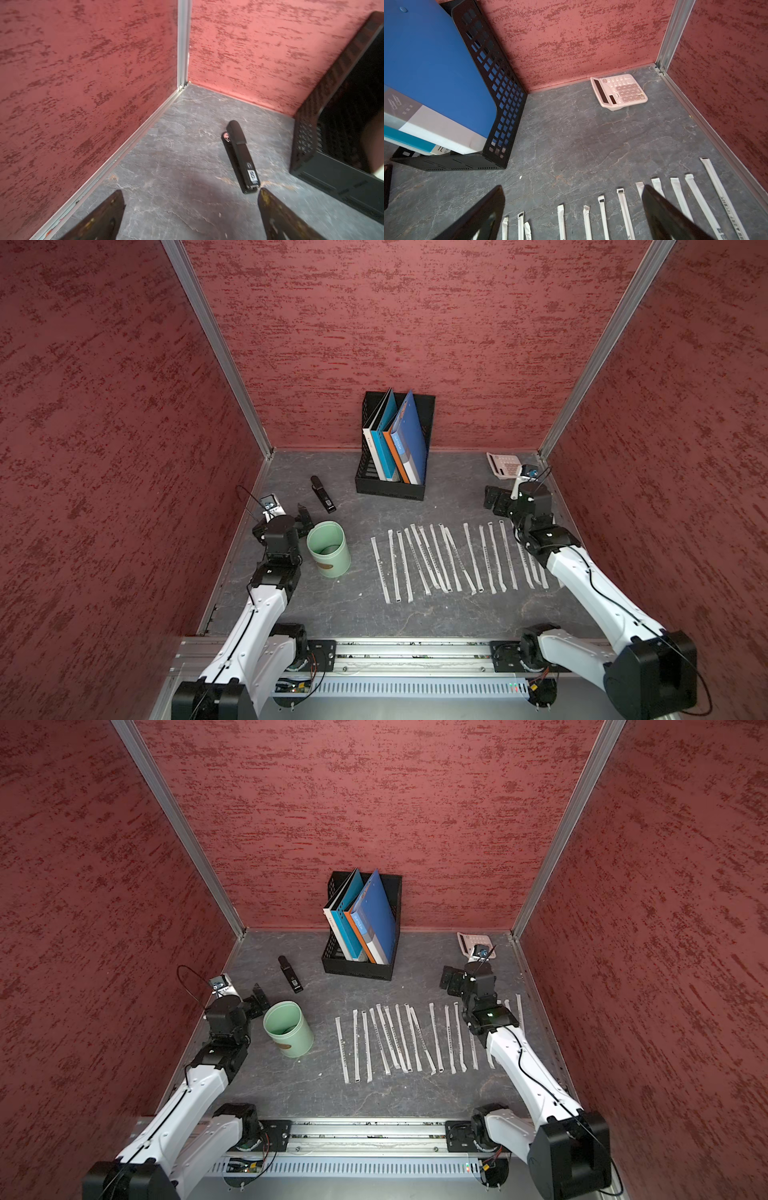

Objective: Take the straws out of the storage container
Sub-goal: Reset both arms

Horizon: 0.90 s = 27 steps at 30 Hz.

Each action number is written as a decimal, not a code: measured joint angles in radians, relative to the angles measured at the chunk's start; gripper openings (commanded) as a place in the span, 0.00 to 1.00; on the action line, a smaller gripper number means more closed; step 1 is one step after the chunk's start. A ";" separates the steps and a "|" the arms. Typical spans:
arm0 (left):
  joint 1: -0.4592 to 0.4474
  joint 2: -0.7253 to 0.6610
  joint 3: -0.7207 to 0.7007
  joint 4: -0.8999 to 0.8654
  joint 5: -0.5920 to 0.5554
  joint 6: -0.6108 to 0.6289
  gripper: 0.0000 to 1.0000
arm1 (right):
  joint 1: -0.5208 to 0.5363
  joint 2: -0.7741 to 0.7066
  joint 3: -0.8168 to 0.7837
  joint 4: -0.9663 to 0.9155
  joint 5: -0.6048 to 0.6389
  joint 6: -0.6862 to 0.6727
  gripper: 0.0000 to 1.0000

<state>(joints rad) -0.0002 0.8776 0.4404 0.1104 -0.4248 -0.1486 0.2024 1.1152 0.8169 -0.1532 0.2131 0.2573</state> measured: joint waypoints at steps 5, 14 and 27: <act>0.068 0.080 -0.042 0.092 0.031 -0.001 1.00 | -0.014 0.012 -0.027 0.028 0.000 -0.012 0.99; 0.101 0.273 -0.048 0.236 0.100 -0.012 1.00 | -0.040 0.076 -0.030 0.072 -0.015 -0.016 0.99; 0.108 0.424 -0.079 0.474 0.270 0.006 1.00 | -0.048 0.152 -0.099 0.198 0.007 -0.089 0.99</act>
<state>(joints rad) 0.1078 1.3018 0.3611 0.5842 -0.1551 -0.1429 0.1539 1.2671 0.7177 0.0448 0.2203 0.1680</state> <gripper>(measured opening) 0.996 0.989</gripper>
